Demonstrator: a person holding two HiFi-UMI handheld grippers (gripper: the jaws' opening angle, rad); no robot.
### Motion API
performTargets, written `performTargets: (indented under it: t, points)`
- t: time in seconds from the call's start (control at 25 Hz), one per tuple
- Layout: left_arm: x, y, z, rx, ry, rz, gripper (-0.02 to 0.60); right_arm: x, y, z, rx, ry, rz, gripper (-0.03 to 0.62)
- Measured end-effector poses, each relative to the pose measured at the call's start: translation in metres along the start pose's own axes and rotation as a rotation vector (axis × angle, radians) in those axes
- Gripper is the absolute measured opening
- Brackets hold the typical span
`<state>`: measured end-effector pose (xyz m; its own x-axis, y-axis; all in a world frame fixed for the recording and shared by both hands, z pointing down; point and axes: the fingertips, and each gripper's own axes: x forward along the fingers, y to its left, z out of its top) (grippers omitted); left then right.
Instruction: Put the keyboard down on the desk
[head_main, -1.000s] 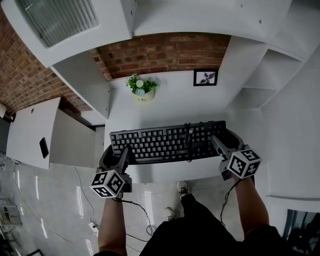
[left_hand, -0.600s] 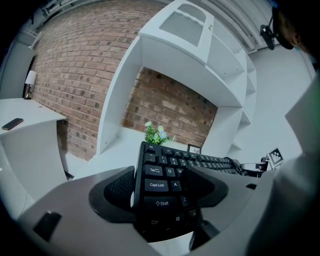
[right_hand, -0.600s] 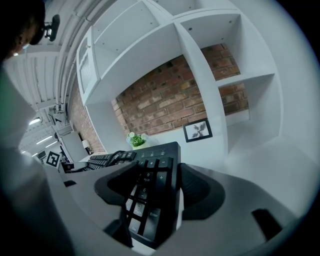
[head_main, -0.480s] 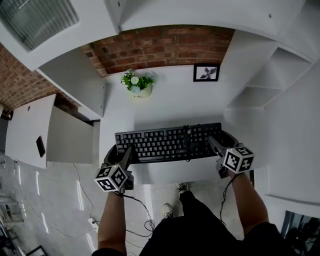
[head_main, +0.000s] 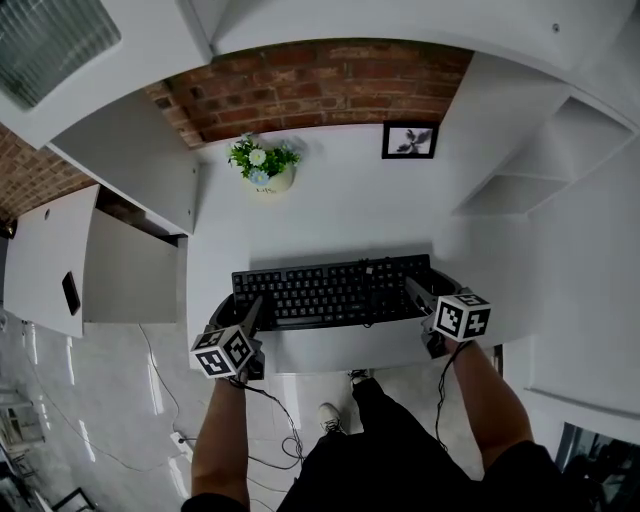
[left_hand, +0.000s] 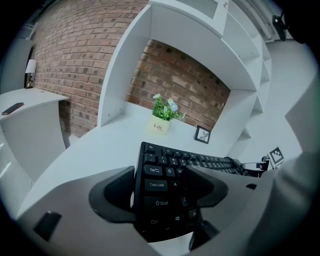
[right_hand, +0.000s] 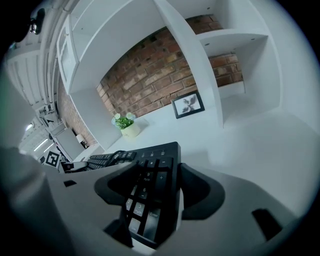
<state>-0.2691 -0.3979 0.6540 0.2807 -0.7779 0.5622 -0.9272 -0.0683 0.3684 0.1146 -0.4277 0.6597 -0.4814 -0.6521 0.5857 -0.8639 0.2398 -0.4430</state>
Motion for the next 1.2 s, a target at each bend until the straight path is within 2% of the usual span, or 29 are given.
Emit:
performTargets:
  t: [0.52, 1.2]
  points:
    - [0.021, 0.008, -0.024, -0.02, 0.075, 0.02, 0.327, 0.018, -0.017, -0.02, 0.033, 0.069, -0.024, 0.281]
    - [0.023, 0.011, -0.034, 0.022, 0.089, 0.041, 0.327, 0.024, -0.025, -0.035, 0.035, 0.096, -0.051, 0.281]
